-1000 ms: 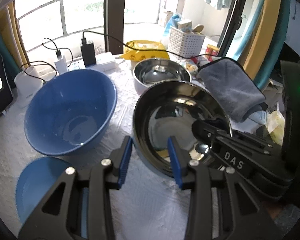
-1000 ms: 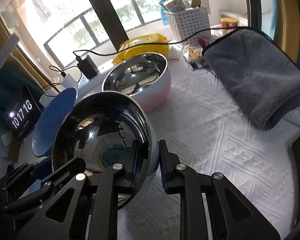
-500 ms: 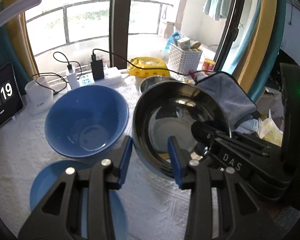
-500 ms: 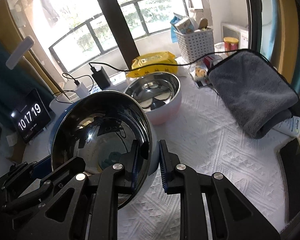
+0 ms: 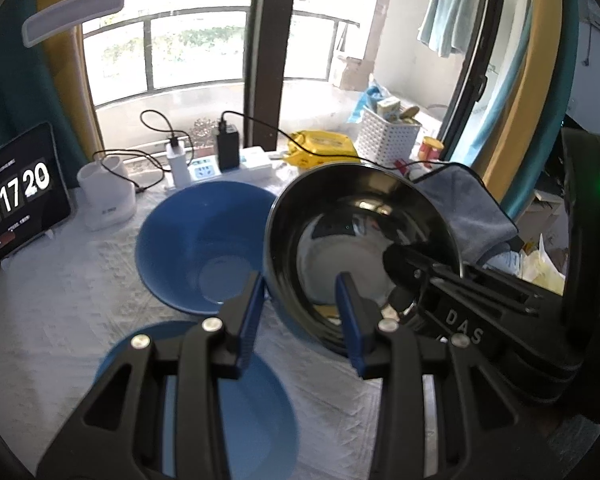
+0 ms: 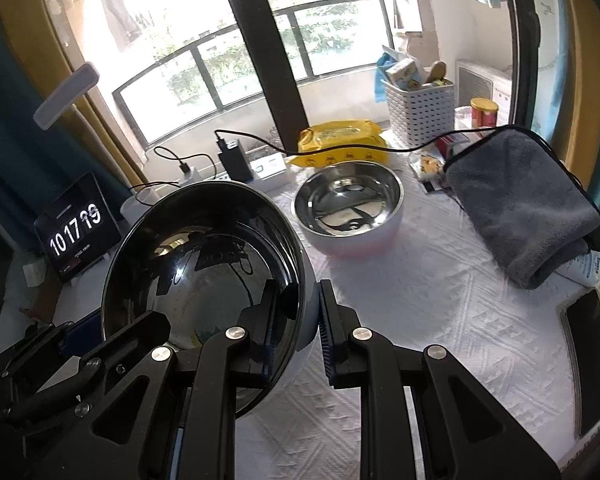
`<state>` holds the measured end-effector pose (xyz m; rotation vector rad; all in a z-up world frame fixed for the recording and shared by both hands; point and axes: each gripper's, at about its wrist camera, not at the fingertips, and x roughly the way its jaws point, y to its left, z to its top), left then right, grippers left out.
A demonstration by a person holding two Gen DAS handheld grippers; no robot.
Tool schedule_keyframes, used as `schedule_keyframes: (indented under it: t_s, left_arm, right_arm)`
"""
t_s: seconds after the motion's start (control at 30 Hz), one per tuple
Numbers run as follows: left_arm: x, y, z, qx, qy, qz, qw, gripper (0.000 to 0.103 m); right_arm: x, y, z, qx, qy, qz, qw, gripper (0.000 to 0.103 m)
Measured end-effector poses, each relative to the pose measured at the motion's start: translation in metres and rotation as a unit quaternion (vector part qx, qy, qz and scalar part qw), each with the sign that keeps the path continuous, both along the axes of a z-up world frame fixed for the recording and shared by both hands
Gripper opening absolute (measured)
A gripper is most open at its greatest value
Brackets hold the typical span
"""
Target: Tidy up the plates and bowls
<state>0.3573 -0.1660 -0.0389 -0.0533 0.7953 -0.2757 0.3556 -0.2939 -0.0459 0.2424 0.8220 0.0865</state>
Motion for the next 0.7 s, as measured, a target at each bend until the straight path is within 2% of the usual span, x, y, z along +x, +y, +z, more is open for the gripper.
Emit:
schedule_keyframes:
  t_s: [0.7]
  left_arm:
    - [0.027,0.057,-0.01,-0.008,0.01,0.047,0.9988,0.038]
  right_arm:
    - [0.037,0.06,-0.007,-0.008,0.01,0.042,0.999,0.02]
